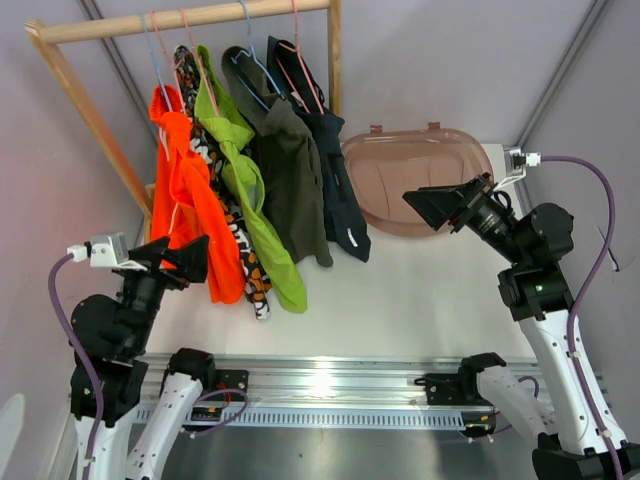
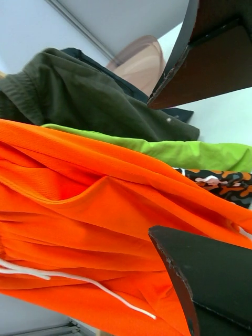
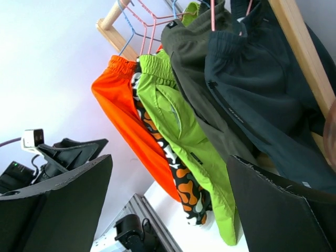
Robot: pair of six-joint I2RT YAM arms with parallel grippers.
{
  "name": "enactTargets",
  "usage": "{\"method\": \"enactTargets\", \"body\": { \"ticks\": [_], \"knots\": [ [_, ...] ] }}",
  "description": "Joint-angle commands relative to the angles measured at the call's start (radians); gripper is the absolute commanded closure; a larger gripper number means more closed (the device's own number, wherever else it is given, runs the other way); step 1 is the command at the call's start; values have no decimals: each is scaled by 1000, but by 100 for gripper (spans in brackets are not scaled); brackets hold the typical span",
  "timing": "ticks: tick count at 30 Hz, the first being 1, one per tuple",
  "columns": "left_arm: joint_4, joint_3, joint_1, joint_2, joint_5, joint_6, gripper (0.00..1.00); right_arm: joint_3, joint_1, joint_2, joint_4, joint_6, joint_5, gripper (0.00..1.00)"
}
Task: Remove the shorts from the hanger
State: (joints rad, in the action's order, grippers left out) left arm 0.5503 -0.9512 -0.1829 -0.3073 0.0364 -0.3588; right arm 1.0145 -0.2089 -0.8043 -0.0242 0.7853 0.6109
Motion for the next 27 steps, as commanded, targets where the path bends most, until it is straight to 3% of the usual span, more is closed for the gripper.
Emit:
{"method": "enactTargets", "body": {
  "ticks": [1, 8, 13, 20, 21, 26, 27],
  "knots": [
    [20, 5, -3, -15, -26, 35, 1, 39, -7, 5, 12, -40, -49, 1],
    [-1, -66, -3, -47, -102, 55, 1, 129, -7, -47, 21, -144, -123, 0],
    [-47, -259, -3, -192, -251, 26, 1, 197, -17, -150, 21, -162, -97, 1],
    [-84, -682, -18, -602, -310, -23, 6, 85, -46, -105, 1, -167, -194, 1],
    [-78, -720, -33, -716, -290, -23, 7, 63, -50, -98, 4, -170, -204, 0],
    [101, -1289, -162, -1116, -90, 1, 6, 50, -53, -43, 93, -222, -255, 0],
    [127, -1343, -170, -1177, -72, -9, 5, 52, -55, -33, 108, -236, -261, 1]
  ]
}}
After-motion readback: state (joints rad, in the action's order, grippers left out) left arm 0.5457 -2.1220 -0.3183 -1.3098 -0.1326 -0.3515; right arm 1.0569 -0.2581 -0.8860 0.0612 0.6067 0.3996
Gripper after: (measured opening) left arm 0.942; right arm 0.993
